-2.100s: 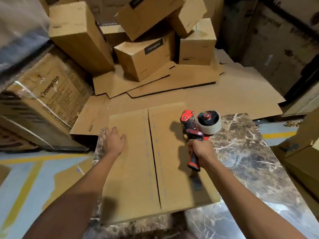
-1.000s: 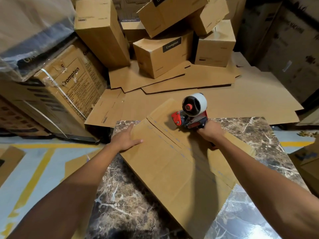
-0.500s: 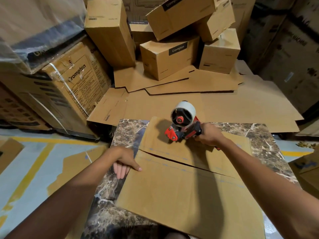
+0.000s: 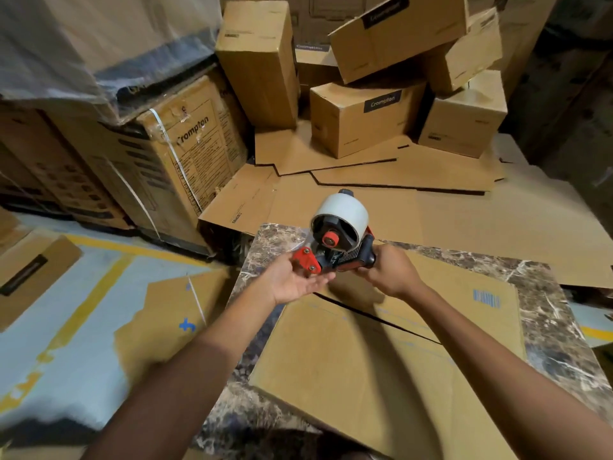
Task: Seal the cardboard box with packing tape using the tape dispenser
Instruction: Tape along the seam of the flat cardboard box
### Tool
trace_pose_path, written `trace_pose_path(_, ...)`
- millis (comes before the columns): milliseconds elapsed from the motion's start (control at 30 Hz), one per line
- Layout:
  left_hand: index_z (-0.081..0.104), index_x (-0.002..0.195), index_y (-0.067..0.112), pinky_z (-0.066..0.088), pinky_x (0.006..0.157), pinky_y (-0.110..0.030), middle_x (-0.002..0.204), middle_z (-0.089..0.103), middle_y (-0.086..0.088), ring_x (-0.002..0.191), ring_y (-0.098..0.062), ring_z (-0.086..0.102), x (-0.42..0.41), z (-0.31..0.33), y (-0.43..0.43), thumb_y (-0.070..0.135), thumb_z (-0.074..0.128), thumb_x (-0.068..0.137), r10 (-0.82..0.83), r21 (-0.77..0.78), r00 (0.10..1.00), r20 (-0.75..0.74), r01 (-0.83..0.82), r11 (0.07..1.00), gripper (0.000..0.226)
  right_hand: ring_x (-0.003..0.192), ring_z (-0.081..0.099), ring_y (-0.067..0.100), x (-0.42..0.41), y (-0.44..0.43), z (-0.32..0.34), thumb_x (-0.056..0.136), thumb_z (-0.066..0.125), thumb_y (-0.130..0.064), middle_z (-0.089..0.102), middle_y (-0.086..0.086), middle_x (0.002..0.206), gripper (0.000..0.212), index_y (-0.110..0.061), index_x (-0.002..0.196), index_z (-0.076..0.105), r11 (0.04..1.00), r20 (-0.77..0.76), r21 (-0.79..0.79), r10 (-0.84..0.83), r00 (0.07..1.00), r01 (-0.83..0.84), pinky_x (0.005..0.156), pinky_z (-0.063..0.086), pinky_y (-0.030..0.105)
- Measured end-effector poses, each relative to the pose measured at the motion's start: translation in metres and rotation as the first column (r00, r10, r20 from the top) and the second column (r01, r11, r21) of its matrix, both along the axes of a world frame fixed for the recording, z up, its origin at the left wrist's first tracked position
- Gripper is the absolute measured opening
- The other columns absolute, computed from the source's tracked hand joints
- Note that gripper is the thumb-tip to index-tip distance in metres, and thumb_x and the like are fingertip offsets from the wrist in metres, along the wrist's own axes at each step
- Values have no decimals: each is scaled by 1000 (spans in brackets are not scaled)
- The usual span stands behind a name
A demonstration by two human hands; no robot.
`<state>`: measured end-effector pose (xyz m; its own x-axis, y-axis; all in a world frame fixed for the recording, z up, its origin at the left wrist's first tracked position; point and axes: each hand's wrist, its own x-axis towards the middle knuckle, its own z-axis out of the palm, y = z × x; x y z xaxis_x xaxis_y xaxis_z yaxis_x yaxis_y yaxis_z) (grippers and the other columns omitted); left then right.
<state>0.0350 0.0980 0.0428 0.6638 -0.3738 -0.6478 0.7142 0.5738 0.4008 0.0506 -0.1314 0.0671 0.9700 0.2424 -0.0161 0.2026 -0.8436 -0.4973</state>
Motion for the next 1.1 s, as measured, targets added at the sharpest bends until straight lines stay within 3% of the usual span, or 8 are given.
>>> trace_pose_path(167, 52, 116, -4, 60, 54, -27, 99, 64, -22, 65, -26, 71, -6, 6, 7, 17, 38, 104, 60, 76, 997, 49, -63, 995, 28, 58, 56, 32, -1, 9, -5, 79, 70, -42, 60, 11, 58, 38, -10, 63, 54, 999, -26, 32, -5, 1000, 6, 53, 44, 42)
trace_pose_path(300, 52, 107, -5, 58, 53, -24, 97, 61, -23, 61, -23, 71, -12, 3, 9, 5, 35, 103, 79, 133, 995, 65, -87, 987, 21, 54, 50, 26, -6, 16, -6, 79, 70, -39, 53, 3, 53, 38, -20, 57, 46, 999, -49, 44, 5, 999, -3, 51, 37, 36)
trace_pose_path(433, 51, 116, -1, 58, 49, -27, 102, 61, -23, 61, -26, 71, -15, 0, 10, 19, 33, 106, 136, 139, 989, 53, -142, 980, 29, 51, 43, 22, -9, 20, -4, 80, 70, -38, 46, -2, 50, 40, -22, 56, 42, 999, -54, 42, 17, 998, -15, 52, 32, 33)
trace_pose_path(567, 55, 104, 0, 57, 52, -30, 97, 65, -25, 73, -36, 67, -18, 3, 15, 27, 30, 103, 164, 69, 985, 51, -167, 984, 37, 53, 46, 24, -9, 20, -2, 80, 69, -34, 51, 5, 53, 36, -17, 58, 47, 999, -60, 40, 26, 998, -23, 51, 34, 34)
trace_pose_path(700, 52, 114, -3, 59, 55, -28, 103, 60, -27, 71, -32, 71, -18, 0, 16, 23, 36, 104, 80, 109, 992, 99, -91, 990, 32, 53, 46, 25, -7, 19, -3, 79, 69, -36, 52, 7, 54, 35, -13, 60, 49, 999, -62, 28, 22, 998, -20, 51, 33, 34)
trace_pose_path(800, 51, 107, 0, 60, 58, -27, 103, 59, -26, 71, -32, 73, -16, -2, 17, 15, 40, 104, 57, 150, 990, 131, -77, 986, 18, 56, 51, 29, -8, 20, -2, 78, 69, -38, 56, 8, 56, 33, -13, 62, 52, 999, -82, 32, 19, 996, -17, 51, 38, 37)
trace_pose_path(933, 52, 107, -1, 60, 56, -26, 104, 60, -29, 72, -30, 73, -12, -3, 20, 6, 45, 101, -51, 326, 979, 197, -16, 945, 12, 51, 41, 20, -10, 27, 3, 79, 69, -37, 45, -3, 52, 36, -20, 59, 45, 1000, -73, -18, 17, 997, -19, 47, 29, 33)
trace_pose_path(1100, 59, 105, -13, 56, 48, -25, 84, 69, -29, 59, -29, 70, -6, -8, 27, 10, 50, 100, -191, 587, 945, 265, -1, 810, 25, 57, 44, 23, -16, 33, 1, 79, 66, -35, 44, -7, 55, 33, -27, 60, 40, 999, -75, -52, 0, 997, -4, 45, 26, 29)
